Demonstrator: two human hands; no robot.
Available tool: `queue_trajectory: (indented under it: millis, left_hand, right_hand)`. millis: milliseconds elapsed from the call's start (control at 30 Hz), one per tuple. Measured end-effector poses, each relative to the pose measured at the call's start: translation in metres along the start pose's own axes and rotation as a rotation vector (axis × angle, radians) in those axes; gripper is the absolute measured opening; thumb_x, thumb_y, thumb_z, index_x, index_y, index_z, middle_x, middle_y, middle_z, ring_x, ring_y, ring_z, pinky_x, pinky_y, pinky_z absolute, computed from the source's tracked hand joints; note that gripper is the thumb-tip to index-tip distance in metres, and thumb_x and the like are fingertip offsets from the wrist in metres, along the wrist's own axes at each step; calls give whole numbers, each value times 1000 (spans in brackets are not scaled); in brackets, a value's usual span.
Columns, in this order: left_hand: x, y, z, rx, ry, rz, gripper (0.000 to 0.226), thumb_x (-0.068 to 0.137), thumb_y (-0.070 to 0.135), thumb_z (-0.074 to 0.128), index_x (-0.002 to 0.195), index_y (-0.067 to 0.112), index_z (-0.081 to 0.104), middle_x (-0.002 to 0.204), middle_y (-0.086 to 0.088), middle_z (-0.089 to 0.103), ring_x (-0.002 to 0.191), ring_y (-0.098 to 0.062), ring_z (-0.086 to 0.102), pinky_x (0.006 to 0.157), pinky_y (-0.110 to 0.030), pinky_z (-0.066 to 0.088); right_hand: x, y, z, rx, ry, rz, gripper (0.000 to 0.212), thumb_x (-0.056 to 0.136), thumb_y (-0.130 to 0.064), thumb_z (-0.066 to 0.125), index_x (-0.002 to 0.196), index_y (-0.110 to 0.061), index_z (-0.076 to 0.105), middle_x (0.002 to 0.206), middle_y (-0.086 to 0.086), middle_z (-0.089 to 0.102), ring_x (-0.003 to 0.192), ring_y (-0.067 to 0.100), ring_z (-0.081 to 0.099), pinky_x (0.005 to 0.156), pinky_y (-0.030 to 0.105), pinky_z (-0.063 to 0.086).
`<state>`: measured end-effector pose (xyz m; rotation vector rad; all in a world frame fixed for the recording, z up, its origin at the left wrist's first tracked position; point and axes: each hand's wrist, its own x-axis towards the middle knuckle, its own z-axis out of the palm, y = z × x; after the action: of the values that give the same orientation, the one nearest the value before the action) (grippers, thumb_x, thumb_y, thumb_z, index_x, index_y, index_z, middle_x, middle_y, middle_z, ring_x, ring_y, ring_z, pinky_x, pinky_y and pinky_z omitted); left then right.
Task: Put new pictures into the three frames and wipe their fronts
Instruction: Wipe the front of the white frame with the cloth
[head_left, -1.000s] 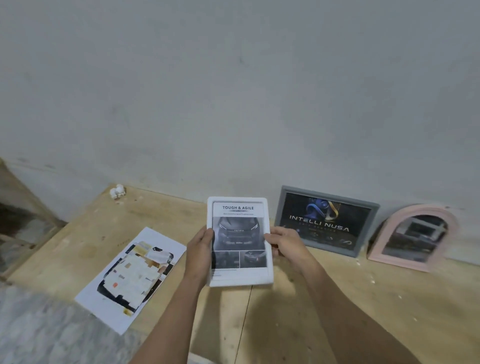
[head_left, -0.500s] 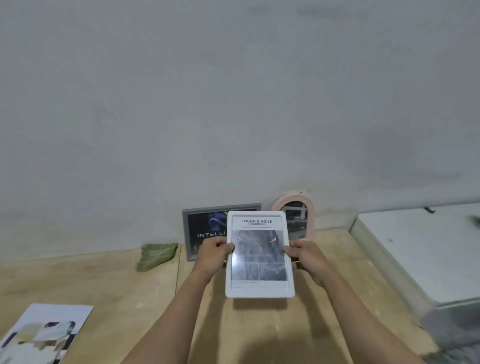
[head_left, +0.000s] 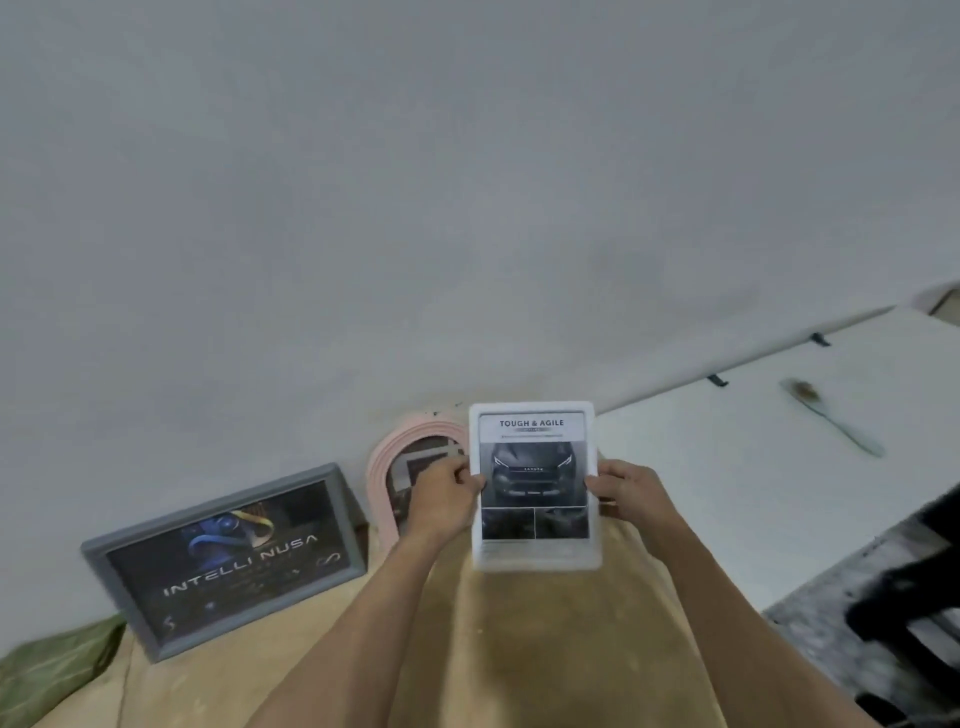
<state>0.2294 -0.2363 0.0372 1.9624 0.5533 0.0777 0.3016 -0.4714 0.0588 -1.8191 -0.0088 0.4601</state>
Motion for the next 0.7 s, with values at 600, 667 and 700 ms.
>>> queue_trajectory:
  millis: [600,667,700]
  left_hand:
    - [139,21,110,196,26,31,15,98,11,58,103,9,72,94,0,69,86,-21,61,75,-29,43]
    - [143,18,116,197,32,38,17,98,10,57,105,10,72,94,1,68,88,-21,61,76,-28,43]
    - [145,15,118,194,34,37,17,98,9,57,106,10,73,95,2,68,89,-21,62,76,-28,43]
  right_hand:
    - [136,54,-56,-311,200,-126,21,85,-18,66,99,-31,76,83,-20,69,74,-2,65,72,15,46]
    - [143,60,-57,-324,209,-120,22,86,-18,66,101,-30,76,84,-20,69,74,1,65,75,20,48]
    - [146,64,-57,-337,209,-117,22,86,-18,65,103,-29,75,85,-20,69,76,3,66,78,23,50]
